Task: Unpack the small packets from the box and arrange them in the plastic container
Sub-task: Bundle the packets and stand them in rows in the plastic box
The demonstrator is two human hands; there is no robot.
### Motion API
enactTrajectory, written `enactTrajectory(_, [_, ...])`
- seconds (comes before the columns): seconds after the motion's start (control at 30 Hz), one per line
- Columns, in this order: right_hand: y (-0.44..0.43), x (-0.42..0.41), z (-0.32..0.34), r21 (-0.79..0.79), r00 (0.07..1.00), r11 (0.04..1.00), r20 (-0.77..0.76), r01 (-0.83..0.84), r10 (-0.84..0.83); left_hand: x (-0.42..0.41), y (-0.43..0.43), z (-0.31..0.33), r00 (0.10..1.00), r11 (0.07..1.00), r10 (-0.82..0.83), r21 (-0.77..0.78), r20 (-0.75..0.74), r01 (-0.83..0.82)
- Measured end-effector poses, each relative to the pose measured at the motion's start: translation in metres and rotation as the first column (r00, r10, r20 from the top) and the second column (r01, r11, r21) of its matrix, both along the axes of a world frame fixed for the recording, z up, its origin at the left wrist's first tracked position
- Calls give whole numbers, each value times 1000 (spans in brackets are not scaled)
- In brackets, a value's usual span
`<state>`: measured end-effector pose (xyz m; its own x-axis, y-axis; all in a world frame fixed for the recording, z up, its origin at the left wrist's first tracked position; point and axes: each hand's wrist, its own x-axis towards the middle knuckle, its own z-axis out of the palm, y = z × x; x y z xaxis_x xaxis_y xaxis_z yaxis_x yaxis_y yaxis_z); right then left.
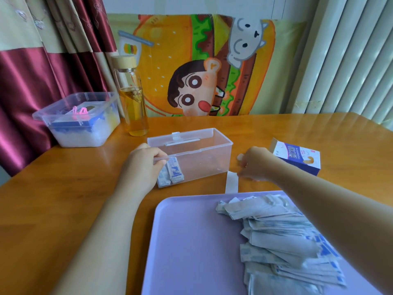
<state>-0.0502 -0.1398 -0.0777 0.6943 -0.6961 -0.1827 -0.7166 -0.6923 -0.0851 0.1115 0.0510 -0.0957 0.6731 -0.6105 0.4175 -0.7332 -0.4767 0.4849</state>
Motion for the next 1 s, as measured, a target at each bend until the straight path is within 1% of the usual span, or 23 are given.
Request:
enactTrajectory(0.03, [4,4,-2,-23,997,999,-76,-23,21,0,0,0,1000,1000,1,-2,0,-1])
enactTrajectory(0.07, [7,7,-3,-11,993,1000,-115,-24,23,0,0,0,1000,1000,1,-5,-1,-1])
enactTrajectory(0.13, [11,12,-5,46,984,998,-173,-40,47,0,0,0,1000,1000,-2,-10,-1,2])
enactTrajectory(0.2, [15,15,-5,78,977,997,-209,-16,32,0,-1,0,1000,1000,-2,-11,-1,2])
enactTrajectory(0.27, [13,17,-8,138,985,990,-174,26,-1,1,-1,-1,1000,1000,1,-10,-1,-1])
enactTrajectory(0.33, [7,21,-11,283,992,953,-87,110,-89,2,-1,-1,1000,1000,4,-5,2,-4])
enactTrajectory(0.4, [3,23,-14,360,985,917,-51,172,-165,2,-1,-1,1000,1000,2,-4,-1,-2])
enactTrajectory(0.5, [1,22,-18,346,981,919,-23,190,-194,1,0,-1,1000,1000,1,-6,-8,-1])
enactTrajectory(0.6, [2,19,-20,315,983,934,11,169,-182,1,0,-1,1000,1000,5,-10,-5,-5])
enactTrajectory(0.7, [6,13,-16,258,982,959,120,114,-149,-1,1,0,1000,1000,2,-8,-9,-2])
enactTrajectory(0.77, [7,8,-10,239,948,965,266,110,-174,-1,1,2,1000,1000,-12,-6,-15,12])
enactTrajectory(0.83, [10,0,1,217,868,972,461,91,-184,-1,2,3,999,1000,-26,0,-25,26])
enactTrajectory(0.9, [12,-13,14,122,780,992,616,44,-110,-3,3,4,999,999,-42,13,-24,43])
enactTrajectory(0.97, [17,-28,26,43,692,999,721,-2,-29,-6,4,6,997,997,-67,25,-28,68])
enactTrajectory(1.0, [21,-37,31,29,654,999,756,-29,-3,-8,4,7,996,996,-84,29,-34,85])
